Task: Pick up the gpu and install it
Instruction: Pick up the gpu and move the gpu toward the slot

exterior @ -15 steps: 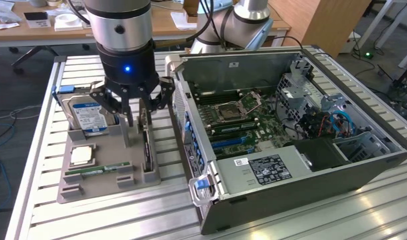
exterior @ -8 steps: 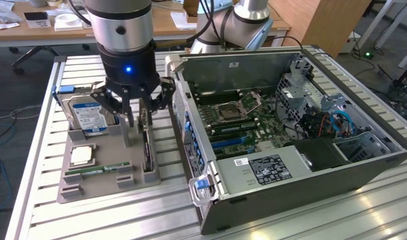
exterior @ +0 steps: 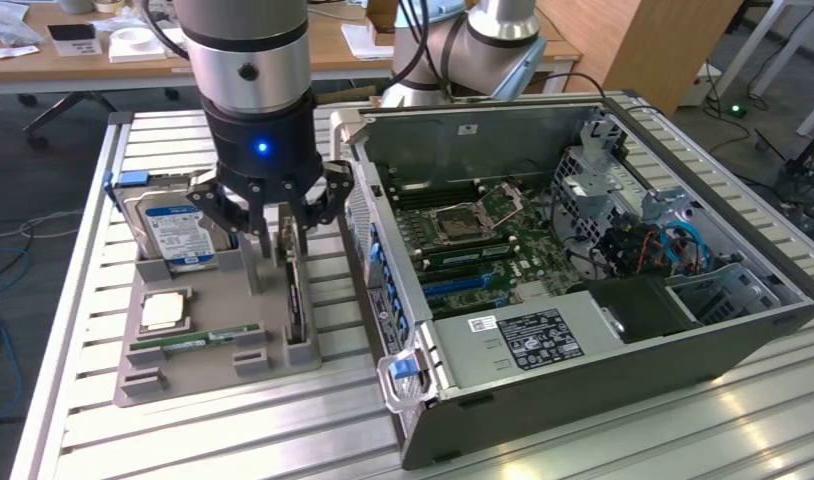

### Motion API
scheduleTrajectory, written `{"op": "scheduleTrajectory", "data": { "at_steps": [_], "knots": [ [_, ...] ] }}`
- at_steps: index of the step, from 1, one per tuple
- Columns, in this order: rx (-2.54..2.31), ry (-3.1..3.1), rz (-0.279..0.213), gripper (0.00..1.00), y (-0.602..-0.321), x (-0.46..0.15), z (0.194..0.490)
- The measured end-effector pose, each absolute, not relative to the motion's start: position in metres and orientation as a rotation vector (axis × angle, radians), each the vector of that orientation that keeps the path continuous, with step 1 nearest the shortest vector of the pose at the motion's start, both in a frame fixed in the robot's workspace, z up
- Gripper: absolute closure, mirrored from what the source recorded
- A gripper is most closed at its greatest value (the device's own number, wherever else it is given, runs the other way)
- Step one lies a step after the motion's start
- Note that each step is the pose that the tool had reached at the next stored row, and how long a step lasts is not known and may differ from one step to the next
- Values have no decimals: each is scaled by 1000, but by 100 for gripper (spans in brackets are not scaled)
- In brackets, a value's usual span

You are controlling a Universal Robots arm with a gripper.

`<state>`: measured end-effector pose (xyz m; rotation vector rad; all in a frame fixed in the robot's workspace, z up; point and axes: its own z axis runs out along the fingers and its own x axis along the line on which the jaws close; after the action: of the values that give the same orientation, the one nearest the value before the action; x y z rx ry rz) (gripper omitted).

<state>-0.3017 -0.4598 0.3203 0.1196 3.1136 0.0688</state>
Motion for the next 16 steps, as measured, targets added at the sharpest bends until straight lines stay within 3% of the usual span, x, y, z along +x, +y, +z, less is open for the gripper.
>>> {"op": "scheduleTrajectory", "data": {
  "at_steps": [16],
  "knots": [
    [120,3113,71,58,-460,-301,316]
  ]
}}
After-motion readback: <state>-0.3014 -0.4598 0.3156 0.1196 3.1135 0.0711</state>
